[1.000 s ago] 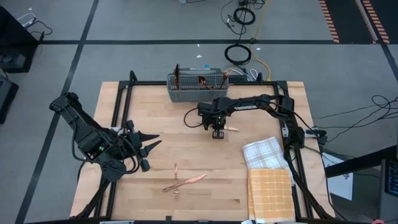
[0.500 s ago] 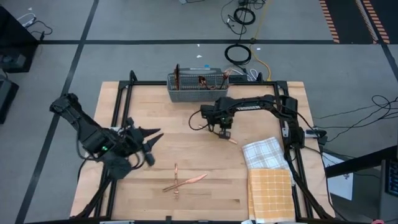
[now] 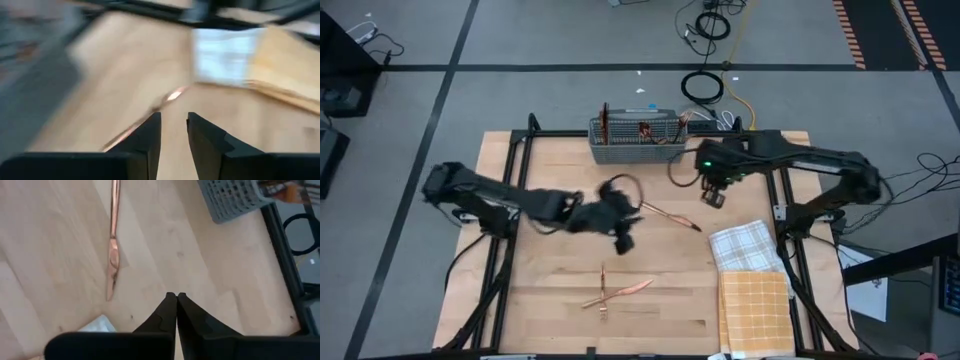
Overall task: Sort silverware
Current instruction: Put the top bronze knife into the gray silverware rack
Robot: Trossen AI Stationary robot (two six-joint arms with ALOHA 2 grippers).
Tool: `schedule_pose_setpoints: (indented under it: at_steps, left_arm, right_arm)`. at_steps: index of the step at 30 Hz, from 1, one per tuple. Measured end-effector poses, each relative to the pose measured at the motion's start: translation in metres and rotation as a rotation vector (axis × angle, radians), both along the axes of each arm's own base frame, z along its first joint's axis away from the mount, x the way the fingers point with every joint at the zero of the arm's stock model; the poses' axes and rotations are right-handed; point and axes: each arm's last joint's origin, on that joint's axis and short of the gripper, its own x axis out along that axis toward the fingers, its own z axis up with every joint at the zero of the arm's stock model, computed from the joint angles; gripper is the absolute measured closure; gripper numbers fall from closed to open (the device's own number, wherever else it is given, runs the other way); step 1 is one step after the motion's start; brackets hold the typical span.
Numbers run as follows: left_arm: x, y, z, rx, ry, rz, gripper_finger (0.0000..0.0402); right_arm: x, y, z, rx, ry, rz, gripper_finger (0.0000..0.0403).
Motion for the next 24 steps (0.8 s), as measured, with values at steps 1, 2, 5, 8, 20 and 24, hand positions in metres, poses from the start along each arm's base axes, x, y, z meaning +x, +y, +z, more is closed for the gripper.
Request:
schedule_pose_setpoints:
  at_steps: [1,2,5,8,20,24]
  left_arm:
    - [0.01,0.006,-0.004,-0.02,-0.011,-0.054,0.03]
    - [0.019,0.013,-0.008,-0.033,-0.023,-0.096,0.03]
    - [0.034,0.036,-0.023,-0.063,0.007,-0.149,0.03]
    - [0.045,0.063,-0.043,-0.121,0.062,-0.167,0.03]
    - [0.05,0.139,-0.097,-0.335,0.239,-0.112,0.0394]
    - [0.047,0.159,-0.112,-0.423,0.271,-0.078,0.0396]
  right_arm:
    - [-0.006,0.002,0.003,0.001,-0.018,-0.011,0.0397]
    - [-0.012,0.003,0.005,0.003,-0.031,-0.023,0.0394]
    - [-0.029,0.008,0.003,0.019,-0.034,-0.072,0.0384]
    - [-0.043,0.01,-0.01,0.041,0.002,-0.121,0.0376]
    - [-0.063,0.027,-0.049,0.086,-0.049,-0.193,0.0371]
    - [-0.058,0.03,-0.049,0.088,-0.1,-0.19,0.0371]
